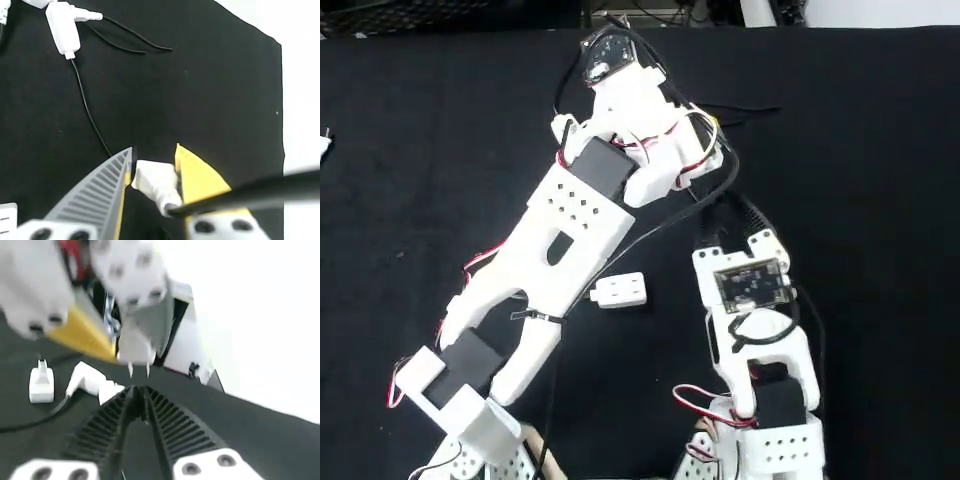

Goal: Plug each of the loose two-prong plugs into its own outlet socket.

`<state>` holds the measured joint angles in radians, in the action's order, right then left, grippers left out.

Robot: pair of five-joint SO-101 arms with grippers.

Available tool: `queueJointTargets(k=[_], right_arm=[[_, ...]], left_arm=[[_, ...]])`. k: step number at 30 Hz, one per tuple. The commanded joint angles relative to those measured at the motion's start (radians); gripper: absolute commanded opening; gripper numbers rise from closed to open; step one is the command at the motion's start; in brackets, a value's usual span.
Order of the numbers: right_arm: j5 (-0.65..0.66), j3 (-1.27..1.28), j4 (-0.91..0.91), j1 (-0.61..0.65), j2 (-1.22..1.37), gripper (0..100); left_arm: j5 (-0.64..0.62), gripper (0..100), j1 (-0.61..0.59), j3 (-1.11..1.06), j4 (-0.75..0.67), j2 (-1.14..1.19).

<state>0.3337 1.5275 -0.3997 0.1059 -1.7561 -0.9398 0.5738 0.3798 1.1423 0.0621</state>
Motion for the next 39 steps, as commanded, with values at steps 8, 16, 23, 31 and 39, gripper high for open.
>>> queueJointTargets(k=[8,16,23,31,39], right_arm=[[-0.081,-0.259,0.08,0.021,0.39,1.1],[-0.08,-0.367,0.118,0.046,0.415,1.1],[-0.146,-0.561,-0.132,0.083,0.421,1.1],[-0.278,-0.768,-0.327,0.055,0.636,1.1],[-0.287,-0.773,-0.33,0.028,0.642,1.1]], left_arm=[[-0.002,3,-0.045,0.16,0.003,-0.043],[-0.002,3,-0.068,0.285,0.052,-0.051],[-0.002,3,-0.077,0.361,0.083,-0.051],[-0.002,3,-0.122,0.354,0.124,-0.038],[-0.002,3,-0.13,0.298,0.155,-0.028]])
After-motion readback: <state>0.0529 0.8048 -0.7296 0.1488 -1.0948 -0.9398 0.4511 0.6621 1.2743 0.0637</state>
